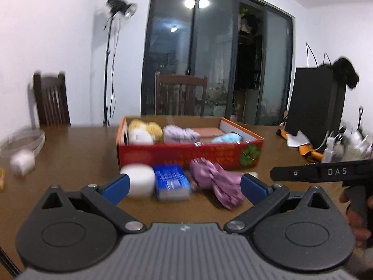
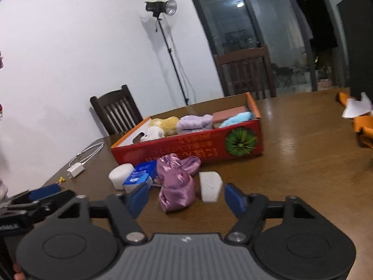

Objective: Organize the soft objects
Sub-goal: 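Lower and close both grippers on the pink satin pouch, then carry the pink satin pouch into the cardboard box and open both grippers, then withdraw both tools from the box toward the blue tissue pack, then lower and close both grippers on the blue tissue pack, then carry the blue tissue pack into the cardboard box and open both grippers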

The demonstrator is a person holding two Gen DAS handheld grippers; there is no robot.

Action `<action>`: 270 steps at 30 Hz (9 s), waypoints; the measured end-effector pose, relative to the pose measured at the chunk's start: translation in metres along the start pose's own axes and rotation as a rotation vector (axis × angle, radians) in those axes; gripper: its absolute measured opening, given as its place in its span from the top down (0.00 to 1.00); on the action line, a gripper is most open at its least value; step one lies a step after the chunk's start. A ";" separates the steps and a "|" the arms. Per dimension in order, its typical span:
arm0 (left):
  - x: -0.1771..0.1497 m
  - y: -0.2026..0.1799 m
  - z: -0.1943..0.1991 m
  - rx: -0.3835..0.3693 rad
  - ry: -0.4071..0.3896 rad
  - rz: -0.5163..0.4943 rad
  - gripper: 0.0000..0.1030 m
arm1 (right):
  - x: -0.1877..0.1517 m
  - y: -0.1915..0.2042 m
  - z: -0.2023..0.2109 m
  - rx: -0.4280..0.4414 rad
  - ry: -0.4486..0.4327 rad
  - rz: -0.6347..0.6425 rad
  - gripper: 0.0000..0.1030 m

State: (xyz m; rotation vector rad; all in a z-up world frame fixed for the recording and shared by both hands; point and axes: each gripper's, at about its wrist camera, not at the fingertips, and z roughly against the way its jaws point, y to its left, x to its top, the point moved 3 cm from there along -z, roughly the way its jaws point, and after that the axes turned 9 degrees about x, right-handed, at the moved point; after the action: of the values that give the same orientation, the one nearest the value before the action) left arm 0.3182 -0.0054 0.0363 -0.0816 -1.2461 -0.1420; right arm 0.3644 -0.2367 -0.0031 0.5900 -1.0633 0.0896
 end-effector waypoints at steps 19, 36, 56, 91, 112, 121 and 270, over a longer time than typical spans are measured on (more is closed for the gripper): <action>0.014 0.034 -0.092 0.045 0.043 0.012 0.00 | -0.002 -0.012 -0.104 0.064 0.181 -0.022 0.62; -0.043 0.029 0.008 -0.224 0.204 0.275 0.00 | -0.061 0.065 -0.005 0.249 0.335 0.259 0.61; -0.059 0.029 -0.001 -0.248 0.298 0.324 0.60 | -0.049 0.060 0.029 0.168 0.218 0.098 0.59; 0.092 0.011 -0.297 -0.159 0.467 0.309 0.84 | 0.162 -0.057 -0.234 0.033 0.358 0.155 0.81; 0.133 0.041 -0.203 -0.100 0.192 0.110 0.34 | 0.189 -0.066 -0.174 -0.114 0.235 0.241 0.45; 0.121 0.061 -0.070 0.024 0.021 0.044 0.08 | 0.188 -0.020 -0.049 -0.124 0.057 0.336 0.30; 0.117 0.086 -0.041 0.036 0.024 0.023 0.18 | 0.142 0.014 -0.065 -0.031 -0.004 0.102 0.51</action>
State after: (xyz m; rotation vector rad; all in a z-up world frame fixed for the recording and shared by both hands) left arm 0.4063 0.0660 0.1357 -0.0632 -1.2230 -0.1008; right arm 0.4819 -0.2227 0.0999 0.5076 -1.0965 0.1609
